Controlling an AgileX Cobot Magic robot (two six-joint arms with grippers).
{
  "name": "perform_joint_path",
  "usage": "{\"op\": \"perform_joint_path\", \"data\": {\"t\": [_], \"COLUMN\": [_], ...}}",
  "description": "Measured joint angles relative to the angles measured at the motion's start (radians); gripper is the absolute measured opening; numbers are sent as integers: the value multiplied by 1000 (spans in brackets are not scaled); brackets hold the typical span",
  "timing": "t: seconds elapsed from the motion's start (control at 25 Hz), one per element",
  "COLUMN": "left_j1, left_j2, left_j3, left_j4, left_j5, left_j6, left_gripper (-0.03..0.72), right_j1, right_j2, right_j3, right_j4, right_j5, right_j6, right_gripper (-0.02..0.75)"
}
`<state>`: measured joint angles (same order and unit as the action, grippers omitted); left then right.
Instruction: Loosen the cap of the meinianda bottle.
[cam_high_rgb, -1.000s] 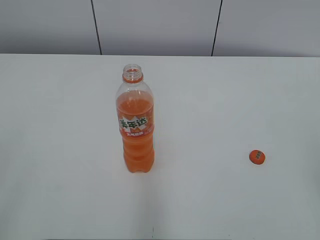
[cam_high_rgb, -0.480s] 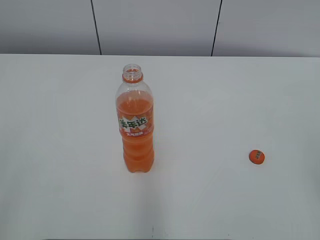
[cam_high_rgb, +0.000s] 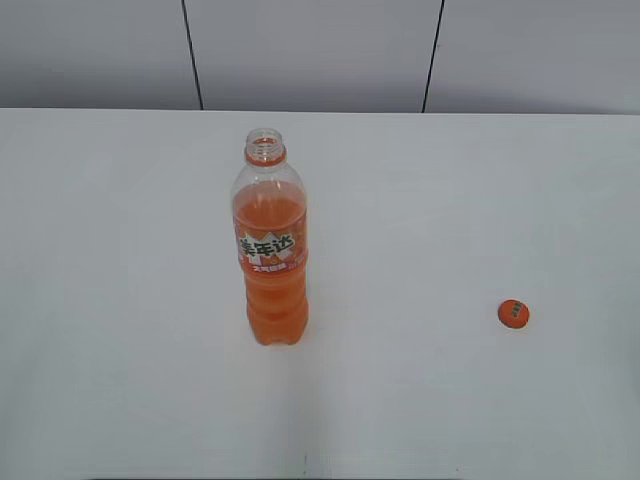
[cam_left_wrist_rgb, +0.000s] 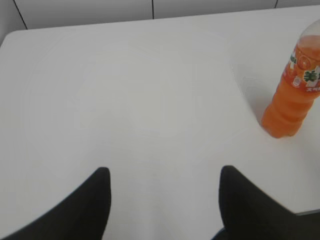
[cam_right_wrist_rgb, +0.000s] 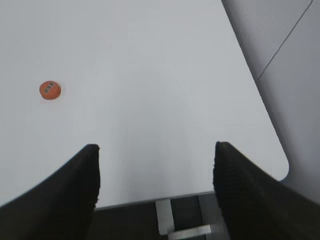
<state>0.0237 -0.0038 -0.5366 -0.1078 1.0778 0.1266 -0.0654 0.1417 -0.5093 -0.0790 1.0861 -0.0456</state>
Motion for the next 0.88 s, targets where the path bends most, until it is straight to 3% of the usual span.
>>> {"op": "perform_joint_path", "data": {"t": [0.2,0.4,0.6,0.88], "left_j1": [-1,-1,-1,-1], "left_j2": [-2,-2,-2,-2], "left_j3": [0,0,0,0], "left_j4": [7,65,83,84], "left_j5": [-1,-1,-1,-2], "left_j6": [-4,-114,-145,-148], "left_gripper": [415,412,405,395], "right_j1": [0,0,0,59], "right_j2": [-112,-123,-123,-125], "right_j3": [0,1,1,1], "right_j4": [0,0,7,8], "right_j5": [0,0,0,1], "right_j6": [-4,-5,-5,-6], "right_gripper": [532,532,532,532]}}
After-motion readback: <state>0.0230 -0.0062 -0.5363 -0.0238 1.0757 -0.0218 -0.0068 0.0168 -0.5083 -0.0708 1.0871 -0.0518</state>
